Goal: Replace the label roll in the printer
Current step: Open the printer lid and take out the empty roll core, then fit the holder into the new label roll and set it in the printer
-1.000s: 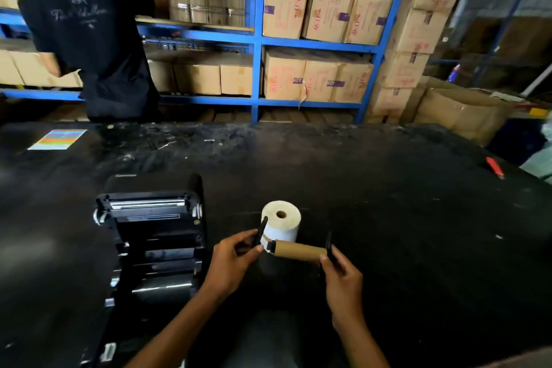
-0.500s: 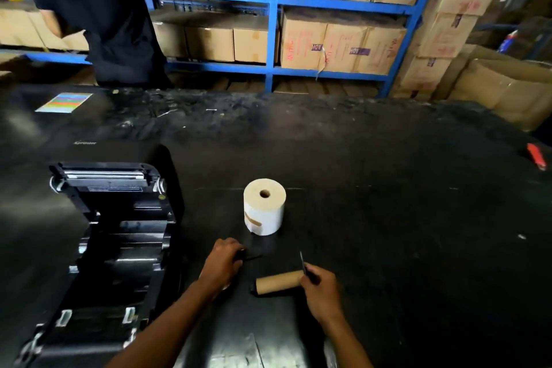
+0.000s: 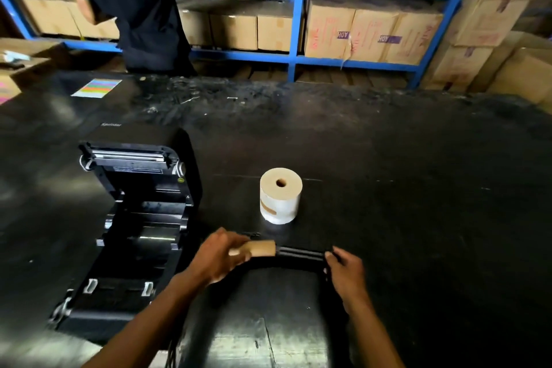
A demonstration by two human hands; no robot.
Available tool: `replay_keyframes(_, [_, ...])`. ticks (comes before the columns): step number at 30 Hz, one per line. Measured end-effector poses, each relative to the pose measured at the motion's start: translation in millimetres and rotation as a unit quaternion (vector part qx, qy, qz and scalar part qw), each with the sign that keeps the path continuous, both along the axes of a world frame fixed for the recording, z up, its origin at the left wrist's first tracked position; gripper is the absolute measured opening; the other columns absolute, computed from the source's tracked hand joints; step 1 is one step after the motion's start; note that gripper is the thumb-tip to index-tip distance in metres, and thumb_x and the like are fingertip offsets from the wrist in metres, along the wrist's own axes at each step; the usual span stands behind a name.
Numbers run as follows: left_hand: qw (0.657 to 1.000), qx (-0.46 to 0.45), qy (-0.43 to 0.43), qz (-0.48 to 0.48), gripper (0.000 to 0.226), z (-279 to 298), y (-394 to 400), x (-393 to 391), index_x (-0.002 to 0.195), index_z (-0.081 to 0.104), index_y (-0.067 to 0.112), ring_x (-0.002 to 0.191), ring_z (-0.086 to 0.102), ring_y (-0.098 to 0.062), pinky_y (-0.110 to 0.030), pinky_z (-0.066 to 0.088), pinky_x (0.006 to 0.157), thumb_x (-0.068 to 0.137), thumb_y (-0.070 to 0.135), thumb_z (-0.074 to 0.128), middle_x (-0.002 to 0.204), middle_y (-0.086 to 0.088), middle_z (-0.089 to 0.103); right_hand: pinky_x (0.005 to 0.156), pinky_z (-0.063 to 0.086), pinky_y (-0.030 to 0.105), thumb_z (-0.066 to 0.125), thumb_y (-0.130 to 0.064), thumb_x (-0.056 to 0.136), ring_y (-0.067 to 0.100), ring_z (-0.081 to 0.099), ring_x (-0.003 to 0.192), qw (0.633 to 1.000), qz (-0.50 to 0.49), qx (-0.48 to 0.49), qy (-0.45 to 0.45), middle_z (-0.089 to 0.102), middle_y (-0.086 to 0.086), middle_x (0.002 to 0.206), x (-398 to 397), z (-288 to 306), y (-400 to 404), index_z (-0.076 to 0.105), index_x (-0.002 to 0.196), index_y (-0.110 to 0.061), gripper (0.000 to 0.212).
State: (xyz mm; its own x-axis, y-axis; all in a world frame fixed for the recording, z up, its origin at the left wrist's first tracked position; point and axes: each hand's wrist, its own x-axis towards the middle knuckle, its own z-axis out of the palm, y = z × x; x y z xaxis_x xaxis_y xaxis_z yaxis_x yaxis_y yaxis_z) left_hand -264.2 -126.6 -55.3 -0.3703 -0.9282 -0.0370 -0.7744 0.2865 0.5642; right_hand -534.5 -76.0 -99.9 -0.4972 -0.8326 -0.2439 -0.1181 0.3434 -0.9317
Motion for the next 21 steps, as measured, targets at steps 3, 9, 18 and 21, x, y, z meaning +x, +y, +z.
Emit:
replay_keyframes(3, [0.995, -0.062, 0.034, 0.069, 0.037, 2, -7, 6, 0.116, 0.068, 0.022, 0.098, 0.058, -0.023, -0.033, 0.046, 0.083, 0.080, 0.032, 0.069, 0.105, -0.001, 0.072, 0.039, 0.037, 0.008, 0.057, -0.001, 0.088, 0.002, 0.049, 0.046, 0.999, 0.023, 0.011, 0.027, 0.059, 0.009, 0.072, -13, 5, 5, 0.069, 0.096, -0.004, 0.015])
replay_keyframes(9, [1.000, 0.003, -0.005, -0.005, 0.037, -27, 1, -19, 0.113, 0.068, 0.021, 0.100, 0.059, -0.026, -0.032, 0.044, 0.086, 0.079, 0.035, 0.066, 0.107, -0.006, 0.068, 0.068, 0.048, 0.020, 0.067, -0.014, 0.080, 0.007, 0.061, 0.081, 0.983, 0.134, 0.027, 0.120, 0.069, 0.001, 0.084, 33, -9, 12, 0.074, 0.090, -0.008, 0.014])
replay_keyframes(18, [0.998, 0.028, 0.033, 0.040, 0.070, -26, -9, -28, 0.132, 0.054, 0.013, 0.122, 0.048, -0.026, -0.033, 0.039, 0.105, 0.073, 0.051, 0.051, 0.131, -0.008, 0.057, 0.099, 0.038, 0.031, 0.061, -0.032, 0.086, 0.028, 0.052, 0.117, 0.938, 0.183, 0.043, 0.290, 0.054, 0.013, 0.121, 38, 42, 1, 0.058, 0.125, -0.015, 0.042])
replay_keyframes(21, [0.950, 0.122, 0.231, 0.174, 0.053, 1, -29, -43, 0.136, 0.049, 0.009, 0.128, 0.049, -0.025, -0.034, 0.037, 0.109, 0.088, 0.028, 0.061, 0.138, -0.014, 0.054, 0.100, 0.039, 0.032, 0.061, -0.031, 0.086, 0.027, 0.050, 0.119, 0.937, 0.190, -0.007, 0.294, 0.050, 0.012, 0.127, 41, 79, -32, 0.052, 0.131, -0.017, 0.048])
